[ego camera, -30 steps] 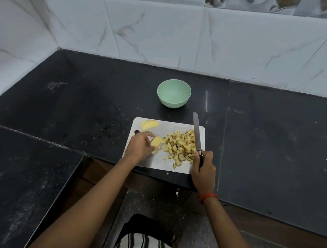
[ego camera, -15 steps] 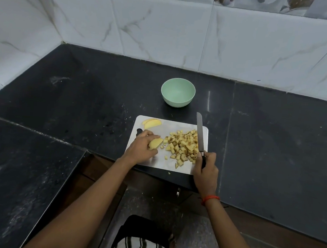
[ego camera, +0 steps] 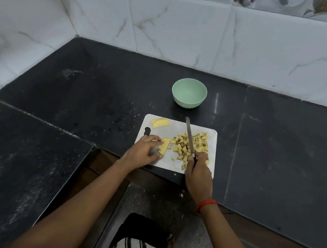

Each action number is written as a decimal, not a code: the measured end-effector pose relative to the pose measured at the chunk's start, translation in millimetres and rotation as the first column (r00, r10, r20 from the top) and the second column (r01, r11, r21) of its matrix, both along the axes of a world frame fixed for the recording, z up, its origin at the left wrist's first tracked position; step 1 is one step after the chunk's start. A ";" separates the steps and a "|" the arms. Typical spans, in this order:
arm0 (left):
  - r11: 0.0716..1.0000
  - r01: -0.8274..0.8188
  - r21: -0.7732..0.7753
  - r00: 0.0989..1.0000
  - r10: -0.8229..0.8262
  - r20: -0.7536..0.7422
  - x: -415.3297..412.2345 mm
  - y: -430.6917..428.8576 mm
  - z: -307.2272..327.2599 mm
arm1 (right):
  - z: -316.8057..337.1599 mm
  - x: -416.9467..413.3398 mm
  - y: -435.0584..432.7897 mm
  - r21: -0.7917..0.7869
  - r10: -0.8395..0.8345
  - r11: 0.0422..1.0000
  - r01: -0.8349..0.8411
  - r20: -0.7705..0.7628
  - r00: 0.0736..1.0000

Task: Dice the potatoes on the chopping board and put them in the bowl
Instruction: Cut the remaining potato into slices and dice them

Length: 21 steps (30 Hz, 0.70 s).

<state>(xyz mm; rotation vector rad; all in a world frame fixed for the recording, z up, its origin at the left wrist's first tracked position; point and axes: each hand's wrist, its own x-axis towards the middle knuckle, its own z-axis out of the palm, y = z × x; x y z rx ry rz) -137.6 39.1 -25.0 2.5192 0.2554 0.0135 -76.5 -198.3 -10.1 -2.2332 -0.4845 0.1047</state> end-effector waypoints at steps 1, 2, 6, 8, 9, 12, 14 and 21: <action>0.999 -0.017 0.035 0.998 0.015 0.059 -4.4 -4.6 -4.3 | 1.5 -7.7 4.4 -0.003 0.020 1.000 -0.020 -0.002 1.000; 0.997 -0.039 0.064 0.993 0.032 0.116 -8.4 -9.4 -9.4 | 2.0 -15.0 8.7 -0.004 0.043 0.999 -0.043 0.006 0.999; 0.984 -0.045 0.170 0.961 -0.003 0.277 -13.3 -18.7 -22.5 | -7.5 -34.4 28.6 -0.007 0.079 0.997 -0.079 0.024 0.997; 0.974 -0.021 0.226 0.962 -0.042 0.271 -9.5 -19.7 -19.4 | -12.0 -37.9 39.5 -0.012 0.094 0.996 -0.093 0.034 0.995; 0.973 -0.026 0.231 0.968 -0.034 0.250 -6.6 -19.8 -17.3 | -12.7 -38.6 44.3 0.000 0.086 0.996 -0.086 0.030 0.996; 0.979 -0.038 0.202 0.976 -0.007 0.218 0.9 -19.1 -11.2 | -10.7 -39.9 54.9 0.088 0.019 0.996 -0.015 -0.047 0.999; 0.977 -0.032 0.211 0.975 -0.016 0.221 2.2 -18.5 -11.3 | -12.6 -41.6 59.0 0.085 -0.001 0.996 0.005 -0.049 0.999; 0.993 -0.096 0.073 0.965 0.074 0.251 1.3 -20.4 -25.5 | -15.7 -33.7 64.6 -0.102 -0.020 0.995 0.016 -0.037 0.999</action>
